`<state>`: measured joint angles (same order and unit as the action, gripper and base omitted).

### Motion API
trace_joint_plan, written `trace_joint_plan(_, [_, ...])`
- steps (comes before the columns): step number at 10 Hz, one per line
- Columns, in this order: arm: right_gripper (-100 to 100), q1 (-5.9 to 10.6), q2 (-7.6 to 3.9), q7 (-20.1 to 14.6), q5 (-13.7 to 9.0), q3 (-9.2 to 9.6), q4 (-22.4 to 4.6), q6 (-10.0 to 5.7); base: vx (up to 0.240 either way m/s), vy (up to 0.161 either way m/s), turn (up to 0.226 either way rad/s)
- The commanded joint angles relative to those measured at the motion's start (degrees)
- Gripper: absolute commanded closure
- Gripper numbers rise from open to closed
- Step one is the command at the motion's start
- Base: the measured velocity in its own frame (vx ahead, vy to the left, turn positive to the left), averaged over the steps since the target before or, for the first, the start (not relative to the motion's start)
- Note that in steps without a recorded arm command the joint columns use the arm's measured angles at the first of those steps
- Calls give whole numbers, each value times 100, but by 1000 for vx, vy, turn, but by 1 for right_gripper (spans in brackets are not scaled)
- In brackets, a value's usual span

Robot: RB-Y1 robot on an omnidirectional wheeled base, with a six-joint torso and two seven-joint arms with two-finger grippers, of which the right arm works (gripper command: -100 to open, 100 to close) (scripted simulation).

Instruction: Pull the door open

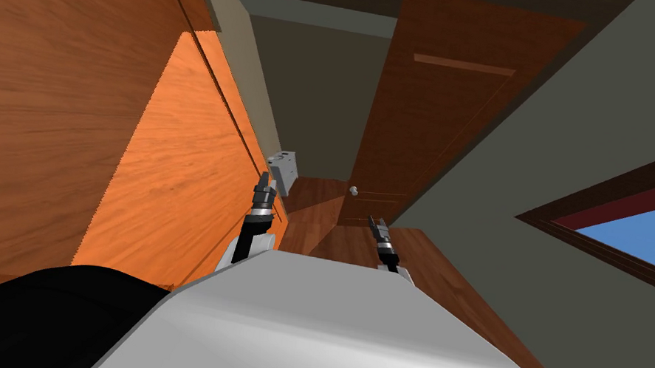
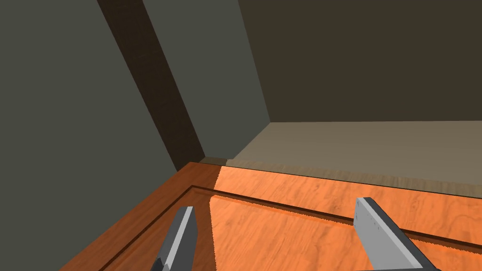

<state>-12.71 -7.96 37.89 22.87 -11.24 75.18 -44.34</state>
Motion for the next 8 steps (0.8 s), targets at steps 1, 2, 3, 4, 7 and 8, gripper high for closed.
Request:
trace_joint_plan(1, [-100, 92, -6, 188, 52, -43, -272, -97, 106, 13, -1])
trace_joint_plan(2, [-100, 123, -13, 285, 85, -62, -392, -136, 93, 14, 0])
trace_joint_plan(3, [-100, 154, -19, 382, 117, -82, -513, -176, 102, 17, 0])
trace_joint_plan(4, [-100, 185, -26, 479, 150, -102, -634, -216, 97, 19, -1])
trace_joint_plan(7, [-100, 269, -42, 747, 241, -157, -967, -325, 92, 16, -1])
trace_joint_plan(8, [-100, 297, -47, 834, 271, -175, -1076, -361, 98, 20, 1])
